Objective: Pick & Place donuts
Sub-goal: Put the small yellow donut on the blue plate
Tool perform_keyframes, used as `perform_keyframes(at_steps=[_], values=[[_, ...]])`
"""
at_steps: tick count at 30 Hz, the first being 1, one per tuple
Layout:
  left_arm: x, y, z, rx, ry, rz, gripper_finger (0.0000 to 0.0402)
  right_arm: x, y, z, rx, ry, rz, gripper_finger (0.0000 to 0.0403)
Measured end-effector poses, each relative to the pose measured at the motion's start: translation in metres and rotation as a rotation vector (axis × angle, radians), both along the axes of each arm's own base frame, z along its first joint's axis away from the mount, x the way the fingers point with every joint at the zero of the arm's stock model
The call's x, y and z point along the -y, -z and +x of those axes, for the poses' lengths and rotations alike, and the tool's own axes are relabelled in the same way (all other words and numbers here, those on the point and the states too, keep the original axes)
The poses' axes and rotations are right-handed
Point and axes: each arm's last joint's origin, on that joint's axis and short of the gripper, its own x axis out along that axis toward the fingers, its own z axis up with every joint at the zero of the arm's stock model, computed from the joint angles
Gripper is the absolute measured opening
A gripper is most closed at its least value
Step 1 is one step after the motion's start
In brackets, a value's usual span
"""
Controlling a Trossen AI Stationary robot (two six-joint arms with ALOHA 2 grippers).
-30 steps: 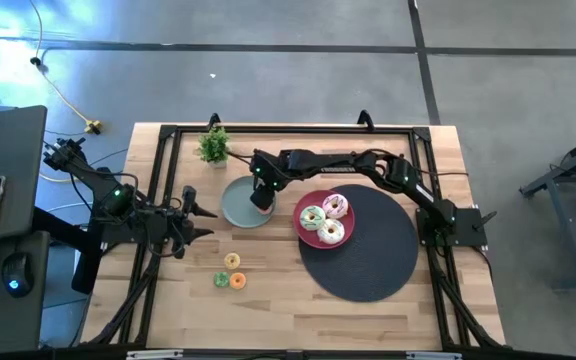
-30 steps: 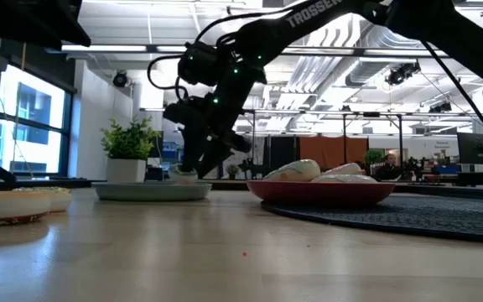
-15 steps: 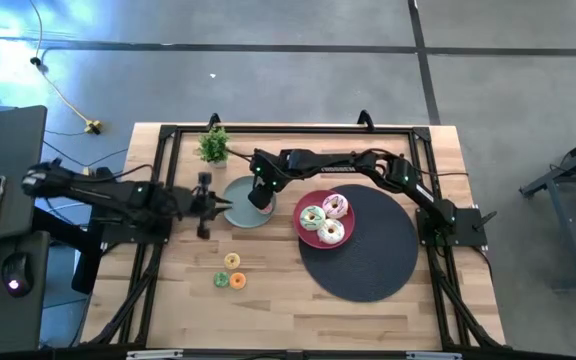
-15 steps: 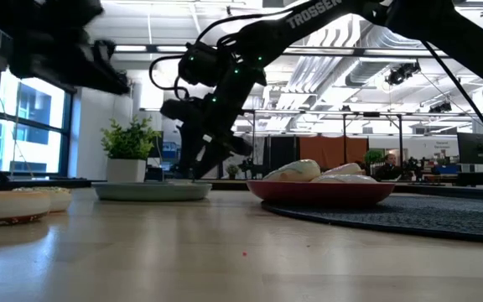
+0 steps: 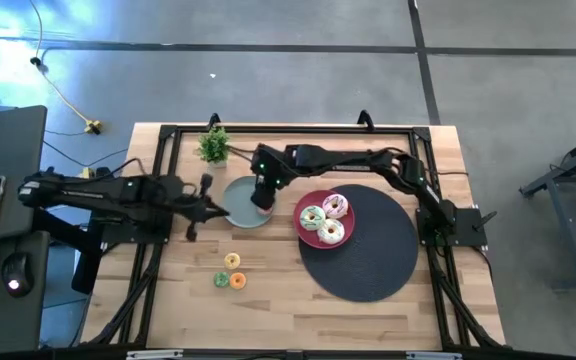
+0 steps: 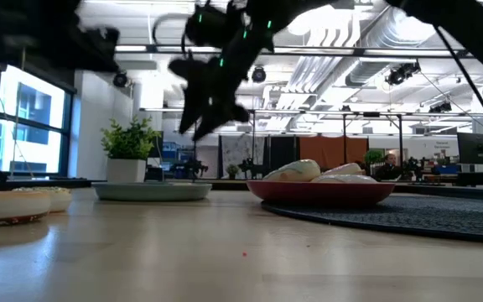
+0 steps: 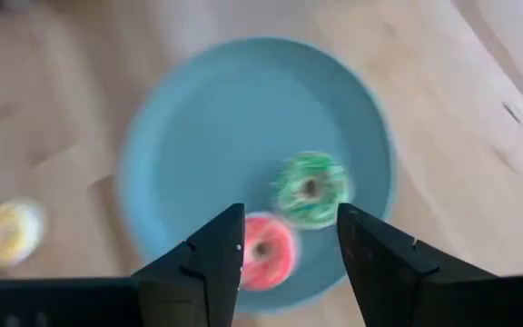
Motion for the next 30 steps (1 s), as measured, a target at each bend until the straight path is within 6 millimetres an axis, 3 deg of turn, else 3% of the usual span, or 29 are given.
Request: perform_keyframes(at_steps=[4, 11, 21, 30], values=[[0.017, -0.002, -0.021, -0.057, 0.037, -0.029, 0.0002, -0.037, -0.009, 0.0, 0.008, -0.129, 0.105, 0.0166], [0.048, 0.007, -0.036, -0.195, 0.214, -0.123, 0.0001, -0.098, 0.011, 0.013, 0.003, -0.095, 0.228, 0.0153], [0.081, 0.016, -0.048, -0.248, 0.271, -0.101, 0.0001, -0.13, 0.04, 0.039, 0.138, 0.119, 0.336, 0.0152], [0.094, 0.013, -0.064, -0.153, 0.268, -0.102, 0.0001, -0.157, 0.072, 0.043, 0.106, 0.155, 0.34, 0.0151]])
